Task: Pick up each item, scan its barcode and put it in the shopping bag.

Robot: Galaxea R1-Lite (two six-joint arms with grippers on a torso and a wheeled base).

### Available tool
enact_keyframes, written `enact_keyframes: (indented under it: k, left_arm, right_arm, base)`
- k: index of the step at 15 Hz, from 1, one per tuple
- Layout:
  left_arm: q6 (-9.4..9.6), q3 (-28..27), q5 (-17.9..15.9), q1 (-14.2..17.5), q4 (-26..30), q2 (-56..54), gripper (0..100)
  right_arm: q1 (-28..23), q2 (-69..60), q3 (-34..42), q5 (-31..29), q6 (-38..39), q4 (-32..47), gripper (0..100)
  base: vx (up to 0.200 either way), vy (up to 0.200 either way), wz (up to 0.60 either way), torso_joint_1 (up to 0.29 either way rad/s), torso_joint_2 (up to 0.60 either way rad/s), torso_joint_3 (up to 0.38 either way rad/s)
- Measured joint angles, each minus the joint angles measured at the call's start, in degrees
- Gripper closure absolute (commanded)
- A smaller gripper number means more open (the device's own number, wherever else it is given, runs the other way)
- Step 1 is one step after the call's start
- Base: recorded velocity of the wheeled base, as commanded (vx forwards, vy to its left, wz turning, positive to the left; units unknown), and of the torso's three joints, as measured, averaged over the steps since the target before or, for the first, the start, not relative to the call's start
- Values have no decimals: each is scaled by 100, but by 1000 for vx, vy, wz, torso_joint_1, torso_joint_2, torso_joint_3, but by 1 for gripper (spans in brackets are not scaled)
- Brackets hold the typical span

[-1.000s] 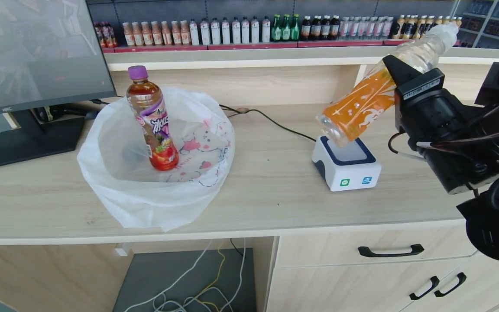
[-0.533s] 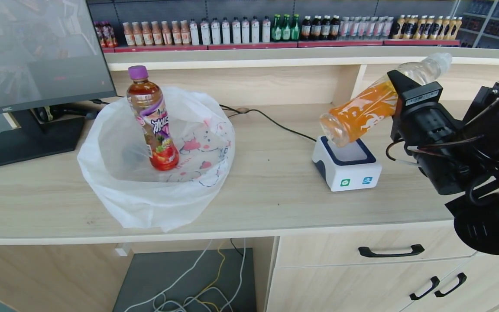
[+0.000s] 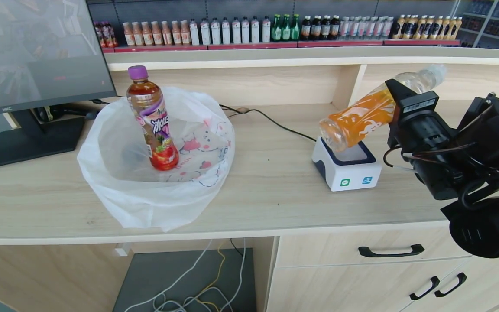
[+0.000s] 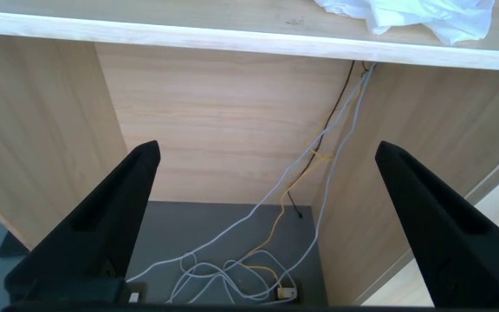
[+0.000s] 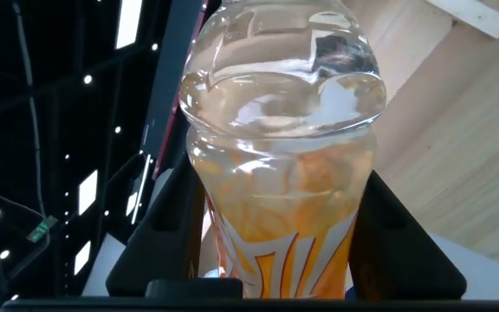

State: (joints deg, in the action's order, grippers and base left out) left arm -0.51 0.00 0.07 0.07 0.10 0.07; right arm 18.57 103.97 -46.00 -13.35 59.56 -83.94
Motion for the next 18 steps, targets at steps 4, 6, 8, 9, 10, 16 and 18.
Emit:
enact_keyframes:
  k: [4,6,8,9,10,16,18]
  left_arm:
    - [0,0,0,0,0,0,0]
    - [0,0,0,0,0,0,0]
    - [2,0,0,0,0,0,0]
    - [0,0,0,0,0,0,0]
    - [0,0,0,0,0,0,0]
    - [0,0,0,0,-2,0,0]
    - [0,0,0,0,0,0,0]
  right_arm:
    - [0,127,49,13,-12,-161,100]
    - [-2,171,52,27,-12,-169,100]
    - [-5,195,52,27,-12,-176,100]
    - [1,206,63,27,-11,-176,100]
    - [4,219,71,30,-15,-176,100]
    - [17,241,151,41,-6,-217,100]
    - [26,241,167,41,-6,-227,100]
  base:
    - [0,0,0,0,0,0]
    - [0,0,0,0,0,0]
    - [0,0,0,0,0,0]
    - [0,0,0,0,0,0]
    - [0,0,0,0,0,0]
    - [0,0,0,0,0,0]
    - [0,0,0,0,0,0]
